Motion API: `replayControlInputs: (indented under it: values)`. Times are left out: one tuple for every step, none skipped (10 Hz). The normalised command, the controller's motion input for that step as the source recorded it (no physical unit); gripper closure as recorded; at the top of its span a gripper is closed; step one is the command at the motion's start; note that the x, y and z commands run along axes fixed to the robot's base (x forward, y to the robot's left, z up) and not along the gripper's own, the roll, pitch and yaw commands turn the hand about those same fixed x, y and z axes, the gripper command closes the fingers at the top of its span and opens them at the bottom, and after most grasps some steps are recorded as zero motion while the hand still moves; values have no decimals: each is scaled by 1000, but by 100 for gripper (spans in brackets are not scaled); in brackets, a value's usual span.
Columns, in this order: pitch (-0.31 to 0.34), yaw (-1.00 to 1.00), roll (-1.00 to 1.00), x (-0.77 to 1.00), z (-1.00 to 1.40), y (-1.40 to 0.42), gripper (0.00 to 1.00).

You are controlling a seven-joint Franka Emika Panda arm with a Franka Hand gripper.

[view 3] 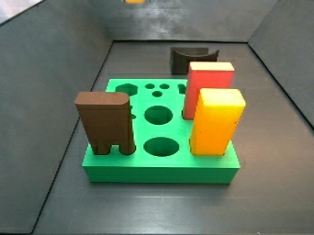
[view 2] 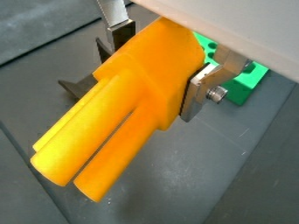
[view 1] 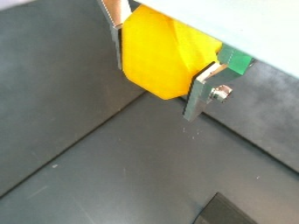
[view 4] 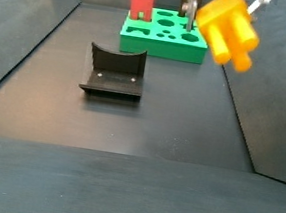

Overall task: Pick up the 3 prong object. Move up. Rotate the 3 prong object. Place the 3 prong object on the fixture. Regrasp the 3 prong object. Move to above the board. Insert the 3 prong object.
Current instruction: Place the 3 prong object on the fixture.

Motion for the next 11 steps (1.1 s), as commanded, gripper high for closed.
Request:
replayControlInputs:
  values:
    - [-74,466,33,1000,-321,-451,100]
    - [-71,442,32,1000,-357,-441,100]
    - [-61,291,15,1000,-300,-320,100]
    - [-32,191,-8,1000,-230,-260,100]
    - [-7,110,-30,1000,-189,-216,100]
    - [-2,76,-39,1000,-171,-170,100]
    - [1,59,-44,1000,-155,-144,100]
    - [7,38,-47,848,-94,-72,100]
    - [10,35,-47,771,-72,-46,100]
    - [25,29,-51,616,-45,-22,100]
    - [39,29,-56,503,-32,-15,100]
